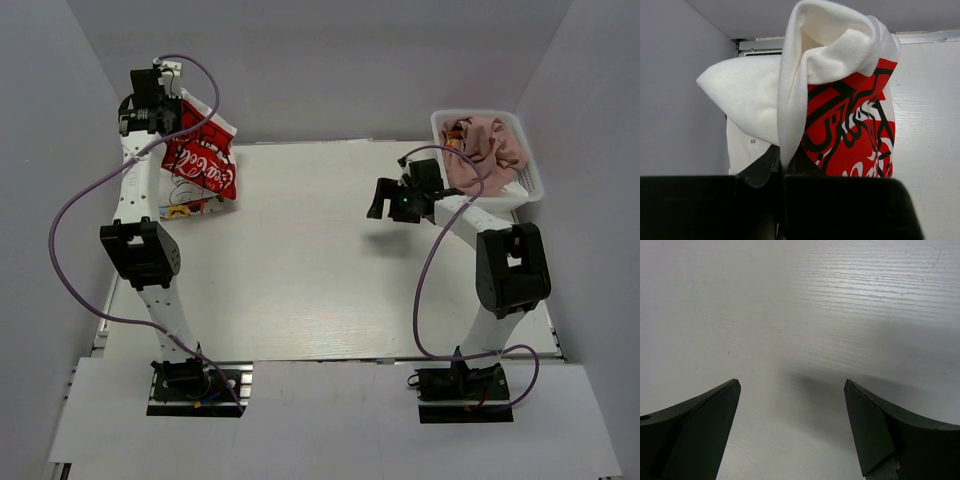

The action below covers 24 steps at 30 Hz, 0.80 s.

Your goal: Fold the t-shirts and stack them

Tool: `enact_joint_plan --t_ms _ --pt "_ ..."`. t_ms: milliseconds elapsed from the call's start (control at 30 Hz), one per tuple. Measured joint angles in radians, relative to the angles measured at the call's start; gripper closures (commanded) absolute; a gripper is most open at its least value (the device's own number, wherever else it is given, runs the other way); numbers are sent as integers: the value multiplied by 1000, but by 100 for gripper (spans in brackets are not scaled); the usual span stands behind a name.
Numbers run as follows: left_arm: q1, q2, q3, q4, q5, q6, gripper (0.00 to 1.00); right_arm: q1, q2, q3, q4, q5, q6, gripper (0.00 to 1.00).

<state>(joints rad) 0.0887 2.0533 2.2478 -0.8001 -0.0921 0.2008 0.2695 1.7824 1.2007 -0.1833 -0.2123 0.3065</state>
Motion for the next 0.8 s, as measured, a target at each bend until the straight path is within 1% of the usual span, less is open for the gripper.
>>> enact_joint_plan --t_ms 300,633,800 --pt "56 24 -30 69 -9 -4 100 1 53 39 -6 0 0 10" --pt "154 220 -69 181 -48 -4 100 1 115 135 -58 16 0 10" --pt "178 276 -71 206 -61 -3 100 4 137 153 -69 24 1 10"
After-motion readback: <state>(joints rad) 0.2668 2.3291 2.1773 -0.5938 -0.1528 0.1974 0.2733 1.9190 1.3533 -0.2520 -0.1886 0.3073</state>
